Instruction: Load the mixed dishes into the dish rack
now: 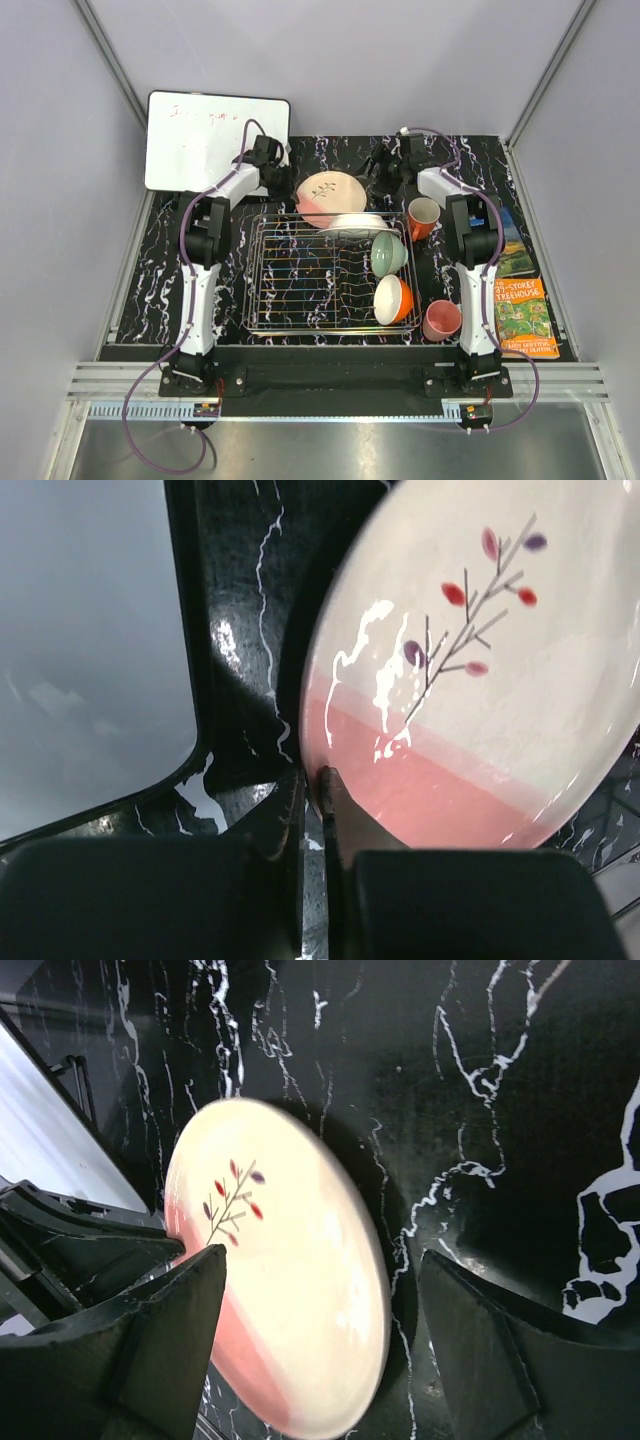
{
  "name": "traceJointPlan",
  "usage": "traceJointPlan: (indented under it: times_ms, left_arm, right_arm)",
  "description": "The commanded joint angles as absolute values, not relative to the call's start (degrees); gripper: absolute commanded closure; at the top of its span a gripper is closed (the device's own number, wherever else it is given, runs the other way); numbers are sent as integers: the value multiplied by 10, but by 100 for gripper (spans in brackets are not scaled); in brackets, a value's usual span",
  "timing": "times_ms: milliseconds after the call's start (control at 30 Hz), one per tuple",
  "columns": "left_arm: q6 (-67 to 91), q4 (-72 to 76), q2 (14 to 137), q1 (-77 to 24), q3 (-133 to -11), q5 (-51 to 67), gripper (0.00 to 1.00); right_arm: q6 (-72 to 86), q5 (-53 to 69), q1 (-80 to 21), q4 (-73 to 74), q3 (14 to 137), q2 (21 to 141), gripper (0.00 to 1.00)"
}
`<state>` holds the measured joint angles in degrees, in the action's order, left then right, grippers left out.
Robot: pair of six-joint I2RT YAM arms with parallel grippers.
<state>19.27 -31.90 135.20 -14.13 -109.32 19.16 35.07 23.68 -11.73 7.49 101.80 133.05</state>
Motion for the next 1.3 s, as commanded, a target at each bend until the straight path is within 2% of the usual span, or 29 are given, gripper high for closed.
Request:
traceJointPlan:
  times_ms: [0, 700, 1267]
  left_arm:
    - [171, -310, 1354, -147, -1081, 196, 100]
    - [149, -304, 1331, -148, -1102, 216, 100]
    - [113, -302, 1265, -169, -1137, 222, 100]
  right_arm:
    - [364, 272, -107, 56, 1039, 1344, 15]
    - [316, 377, -95, 76, 1069, 1388, 11]
    - [269, 362, -64, 84, 1061, 1363, 9]
